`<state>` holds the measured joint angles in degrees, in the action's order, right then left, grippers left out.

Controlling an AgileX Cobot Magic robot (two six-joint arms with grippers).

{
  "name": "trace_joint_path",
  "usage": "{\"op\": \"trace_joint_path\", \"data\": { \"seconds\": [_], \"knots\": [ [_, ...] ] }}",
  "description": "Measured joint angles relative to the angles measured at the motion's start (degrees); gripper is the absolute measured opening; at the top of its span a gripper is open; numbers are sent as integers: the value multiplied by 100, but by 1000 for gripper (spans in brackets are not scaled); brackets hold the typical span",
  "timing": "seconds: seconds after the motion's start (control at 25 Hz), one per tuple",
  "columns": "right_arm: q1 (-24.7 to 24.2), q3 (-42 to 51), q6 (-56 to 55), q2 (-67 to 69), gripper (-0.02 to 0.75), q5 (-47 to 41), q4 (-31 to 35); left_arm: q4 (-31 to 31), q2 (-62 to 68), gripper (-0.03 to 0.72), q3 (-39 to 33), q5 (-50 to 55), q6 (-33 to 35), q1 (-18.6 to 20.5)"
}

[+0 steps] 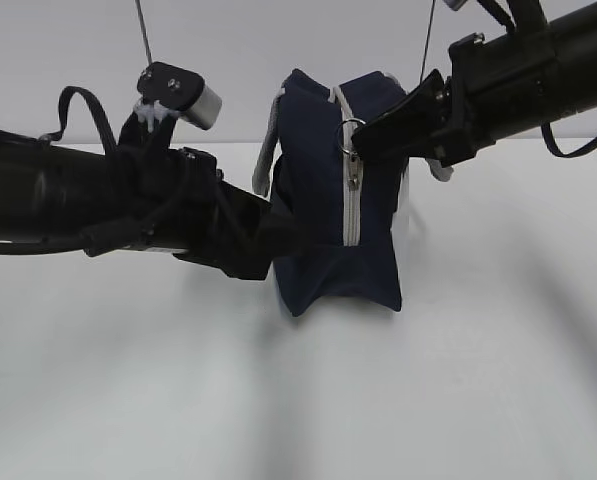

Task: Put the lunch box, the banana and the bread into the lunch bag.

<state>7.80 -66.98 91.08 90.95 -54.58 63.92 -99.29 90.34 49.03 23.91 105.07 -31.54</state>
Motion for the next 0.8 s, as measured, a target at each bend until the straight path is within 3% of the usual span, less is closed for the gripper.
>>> {"op": "trace_joint_path", "data": {
  "seconds": [0.2, 0.8],
  "knots": [
    [0, 0, 0, 0, -16, -53, 0, -104, 230, 445, 12, -77, 579, 0],
    [0, 0, -32, 0, -16, -108, 0, -104, 485, 447, 466, 87, 648, 0]
  ]
}}
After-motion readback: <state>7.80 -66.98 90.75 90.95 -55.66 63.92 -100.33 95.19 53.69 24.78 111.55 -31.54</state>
